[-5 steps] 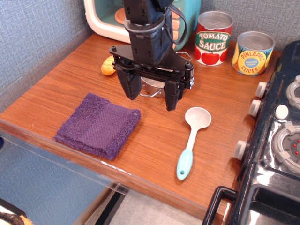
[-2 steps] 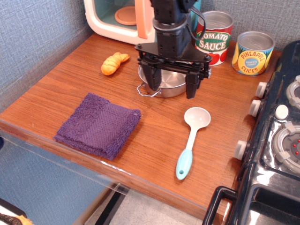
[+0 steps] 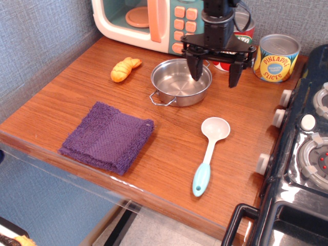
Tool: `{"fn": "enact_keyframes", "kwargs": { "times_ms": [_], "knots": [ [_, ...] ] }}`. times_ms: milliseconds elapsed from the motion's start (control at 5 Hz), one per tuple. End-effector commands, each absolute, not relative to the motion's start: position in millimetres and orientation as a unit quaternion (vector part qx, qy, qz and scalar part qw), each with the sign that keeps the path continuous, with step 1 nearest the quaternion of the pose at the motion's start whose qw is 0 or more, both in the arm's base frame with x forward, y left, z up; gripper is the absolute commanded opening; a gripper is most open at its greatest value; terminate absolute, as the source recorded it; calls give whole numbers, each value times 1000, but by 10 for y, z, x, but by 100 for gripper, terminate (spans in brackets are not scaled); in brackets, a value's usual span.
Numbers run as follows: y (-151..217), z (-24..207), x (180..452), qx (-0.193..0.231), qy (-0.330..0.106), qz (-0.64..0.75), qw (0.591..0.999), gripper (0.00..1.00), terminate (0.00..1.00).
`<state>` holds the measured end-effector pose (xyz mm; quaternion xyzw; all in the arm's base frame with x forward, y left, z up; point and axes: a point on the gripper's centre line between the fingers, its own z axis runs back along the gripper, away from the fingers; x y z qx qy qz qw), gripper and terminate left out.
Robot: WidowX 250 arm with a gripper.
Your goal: Move the pot onto the cloth.
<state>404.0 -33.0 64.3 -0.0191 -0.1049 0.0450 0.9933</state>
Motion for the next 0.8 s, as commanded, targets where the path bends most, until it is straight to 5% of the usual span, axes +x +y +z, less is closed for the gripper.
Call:
{"fn": "enact_keyframes", "kwargs": {
  "times_ms": [0, 400, 600],
  "knots": [
    [-240, 532, 4357, -20, -113, 70, 991, 100, 0],
    [-191, 243, 4316, -18, -70, 78, 994, 100, 0],
    [-189, 225, 4288, -21, -70, 69, 995, 0, 0]
  ]
}}
